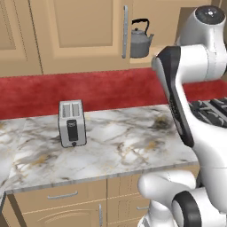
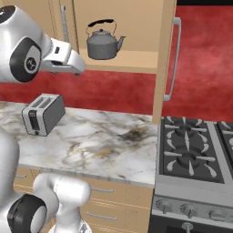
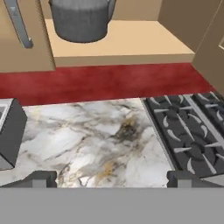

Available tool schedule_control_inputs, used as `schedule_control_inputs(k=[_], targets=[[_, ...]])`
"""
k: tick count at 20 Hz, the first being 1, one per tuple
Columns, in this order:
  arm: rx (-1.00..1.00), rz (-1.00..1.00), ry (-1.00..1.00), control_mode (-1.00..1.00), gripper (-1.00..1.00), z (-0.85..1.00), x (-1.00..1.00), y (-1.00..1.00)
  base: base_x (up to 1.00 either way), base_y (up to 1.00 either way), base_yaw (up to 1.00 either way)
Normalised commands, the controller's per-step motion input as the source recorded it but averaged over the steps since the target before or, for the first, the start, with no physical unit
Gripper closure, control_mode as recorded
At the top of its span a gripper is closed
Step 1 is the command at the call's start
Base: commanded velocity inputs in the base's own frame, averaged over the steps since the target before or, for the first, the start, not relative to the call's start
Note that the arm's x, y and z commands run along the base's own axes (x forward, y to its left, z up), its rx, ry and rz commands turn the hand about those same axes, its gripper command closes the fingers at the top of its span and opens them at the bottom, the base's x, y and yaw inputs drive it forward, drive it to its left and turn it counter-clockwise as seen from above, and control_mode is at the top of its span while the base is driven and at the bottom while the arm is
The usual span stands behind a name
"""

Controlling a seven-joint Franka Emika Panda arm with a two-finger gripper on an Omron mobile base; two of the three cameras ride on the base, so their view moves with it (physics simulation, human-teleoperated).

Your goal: Open the cabinet, pick the kettle from the cabinet, and place it in the sink.

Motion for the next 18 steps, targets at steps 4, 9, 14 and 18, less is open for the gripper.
schedule_control_inputs(k=[4,9,14,18], targets=[[0.22,0.14,0.0,-1.0,-1.0,0.02,0.37,0.4,0.0,0.0,0.0],[0.16,0.1,0.0,-1.0,-1.0,0.06,0.42,0.4,0.0,0.0,0.0],[0.08,0.11,-0.02,-1.0,-1.0,0.1,0.41,0.39,0.0,0.0,0.0],[0.01,0.13,-0.06,-1.0,-1.0,0.08,0.4,0.31,0.0,0.0,0.0]])
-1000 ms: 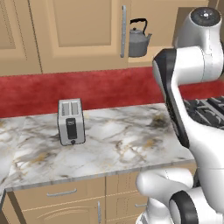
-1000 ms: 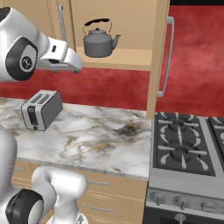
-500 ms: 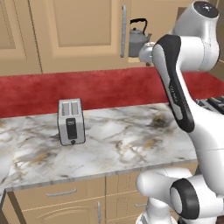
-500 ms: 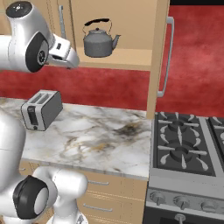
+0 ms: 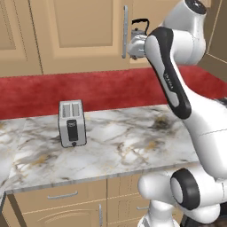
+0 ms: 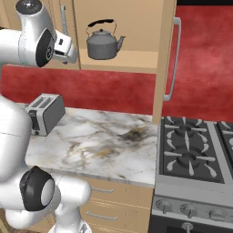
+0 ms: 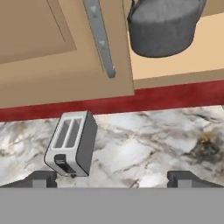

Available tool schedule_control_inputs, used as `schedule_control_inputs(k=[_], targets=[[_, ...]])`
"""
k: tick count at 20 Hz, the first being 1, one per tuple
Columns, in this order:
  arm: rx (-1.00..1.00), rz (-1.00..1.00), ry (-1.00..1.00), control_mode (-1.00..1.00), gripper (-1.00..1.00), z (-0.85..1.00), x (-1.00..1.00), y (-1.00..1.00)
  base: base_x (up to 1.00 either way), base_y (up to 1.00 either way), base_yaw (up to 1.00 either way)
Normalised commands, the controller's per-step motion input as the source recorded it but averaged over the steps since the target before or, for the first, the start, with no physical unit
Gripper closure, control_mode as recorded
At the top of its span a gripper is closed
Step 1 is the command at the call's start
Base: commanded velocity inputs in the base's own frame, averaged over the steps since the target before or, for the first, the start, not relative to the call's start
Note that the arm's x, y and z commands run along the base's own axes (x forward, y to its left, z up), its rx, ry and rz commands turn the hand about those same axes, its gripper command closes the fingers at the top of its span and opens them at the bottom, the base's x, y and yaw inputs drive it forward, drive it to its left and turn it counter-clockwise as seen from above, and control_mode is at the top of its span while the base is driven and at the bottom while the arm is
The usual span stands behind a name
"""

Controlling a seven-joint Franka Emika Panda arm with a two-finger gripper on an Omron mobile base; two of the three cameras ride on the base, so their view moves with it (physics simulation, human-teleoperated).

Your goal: Open the cabinet, pick the kettle from the cabinet, and place it in the sink.

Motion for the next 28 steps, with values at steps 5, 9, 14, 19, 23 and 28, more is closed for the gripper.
schedule_control_inputs(k=[5,9,14,19,23,28], targets=[[0.0,0.17,-0.09,-1.0,-1.0,0.05,0.43,0.2,0.0,0.0,0.0],[0.0,0.19,-0.1,-1.0,-1.0,0.06,0.42,0.11,0.0,0.0,0.0],[-0.01,0.13,-0.07,-1.0,-1.0,0.08,0.42,0.05,0.0,0.0,0.0],[-0.08,0.01,0.0,-1.0,-1.0,0.1,0.44,0.08,0.0,0.0,0.0],[-0.11,0.0,0.0,-1.0,-1.0,0.11,0.46,0.1,0.0,0.0,0.0],[-0.08,0.0,0.0,-1.0,-1.0,0.12,0.46,0.11,0.0,0.0,0.0]])
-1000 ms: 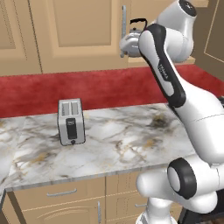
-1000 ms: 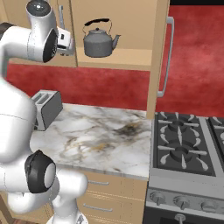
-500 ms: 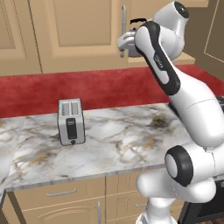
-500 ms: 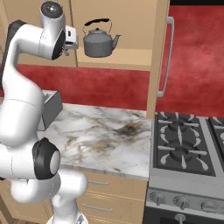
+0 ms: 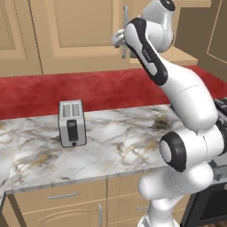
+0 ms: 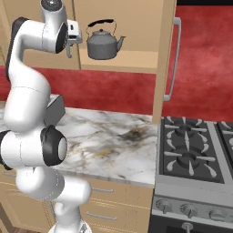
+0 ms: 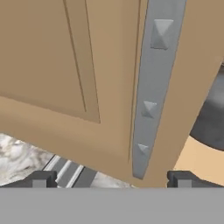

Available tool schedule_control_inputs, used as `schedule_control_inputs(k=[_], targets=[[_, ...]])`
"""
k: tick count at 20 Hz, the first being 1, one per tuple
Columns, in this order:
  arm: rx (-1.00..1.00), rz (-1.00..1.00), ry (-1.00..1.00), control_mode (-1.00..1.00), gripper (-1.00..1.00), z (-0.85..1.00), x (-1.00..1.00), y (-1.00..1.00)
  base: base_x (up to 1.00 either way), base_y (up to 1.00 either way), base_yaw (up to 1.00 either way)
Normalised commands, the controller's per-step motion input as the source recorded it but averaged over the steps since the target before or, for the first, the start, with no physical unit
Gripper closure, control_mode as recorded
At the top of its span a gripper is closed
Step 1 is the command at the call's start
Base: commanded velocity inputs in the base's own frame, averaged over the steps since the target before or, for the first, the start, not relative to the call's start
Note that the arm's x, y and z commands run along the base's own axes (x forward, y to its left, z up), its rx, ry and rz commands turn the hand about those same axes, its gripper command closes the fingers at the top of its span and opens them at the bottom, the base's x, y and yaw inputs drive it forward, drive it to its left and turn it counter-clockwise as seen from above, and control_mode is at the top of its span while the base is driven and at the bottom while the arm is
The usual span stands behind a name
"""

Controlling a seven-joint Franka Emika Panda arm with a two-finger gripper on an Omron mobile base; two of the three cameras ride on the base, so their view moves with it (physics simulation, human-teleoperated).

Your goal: Open the cabinet, pick the kettle from the cabinet, and place it in the sink.

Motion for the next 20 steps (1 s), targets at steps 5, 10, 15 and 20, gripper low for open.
schedule_control_inputs(k=[5,10,15,20], targets=[[-0.03,0.0,0.0,-1.0,-1.0,0.09,0.43,0.01,0.0,0.0,0.0],[-0.04,-0.04,0.0,-1.0,-1.0,0.05,0.37,0.0,0.0,0.0,0.0],[-0.05,-0.06,0.0,-1.0,-1.0,0.04,0.33,0.0,0.0,0.0,0.0],[-0.03,-0.08,-0.03,-1.0,-1.0,0.01,0.36,0.0,0.0,0.0,0.0]])
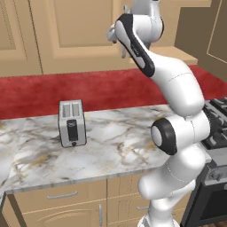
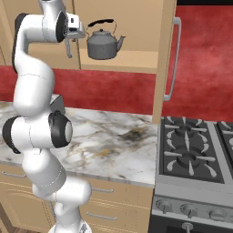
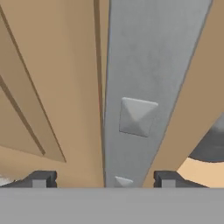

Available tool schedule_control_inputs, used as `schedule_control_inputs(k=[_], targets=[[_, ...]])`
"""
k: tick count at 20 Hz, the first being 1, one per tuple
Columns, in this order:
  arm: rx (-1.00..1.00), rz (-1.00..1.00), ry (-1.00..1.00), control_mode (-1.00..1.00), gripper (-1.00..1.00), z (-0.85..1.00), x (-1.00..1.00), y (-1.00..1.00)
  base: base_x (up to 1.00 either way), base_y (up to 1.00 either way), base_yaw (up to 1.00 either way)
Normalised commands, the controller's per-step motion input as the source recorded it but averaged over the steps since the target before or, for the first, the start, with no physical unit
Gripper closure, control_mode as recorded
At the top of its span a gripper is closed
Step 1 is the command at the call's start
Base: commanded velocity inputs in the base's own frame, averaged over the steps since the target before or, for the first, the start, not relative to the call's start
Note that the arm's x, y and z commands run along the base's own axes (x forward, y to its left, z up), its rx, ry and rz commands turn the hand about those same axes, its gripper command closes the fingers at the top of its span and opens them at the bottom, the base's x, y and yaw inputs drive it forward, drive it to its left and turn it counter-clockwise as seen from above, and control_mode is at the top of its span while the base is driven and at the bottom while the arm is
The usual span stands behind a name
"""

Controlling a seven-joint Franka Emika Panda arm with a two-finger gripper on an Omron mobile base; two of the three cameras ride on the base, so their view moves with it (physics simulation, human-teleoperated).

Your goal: Open the cabinet, pick the kettle from the cabinet, and place it in the sink.

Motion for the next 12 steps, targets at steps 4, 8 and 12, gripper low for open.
schedule_control_inputs(k=[4,8,12], targets=[[-0.04,-0.11,-0.11,-1.0,-1.0,0.02,0.31,0.0,0.0,0.0,0.0],[-0.06,-0.12,-0.14,-1.0,-1.0,0.04,0.22,-0.03,0.0,0.0,0.0],[-0.04,-0.11,-0.12,-1.0,-1.0,0.1,0.15,-0.07,0.0,0.0,0.0]])
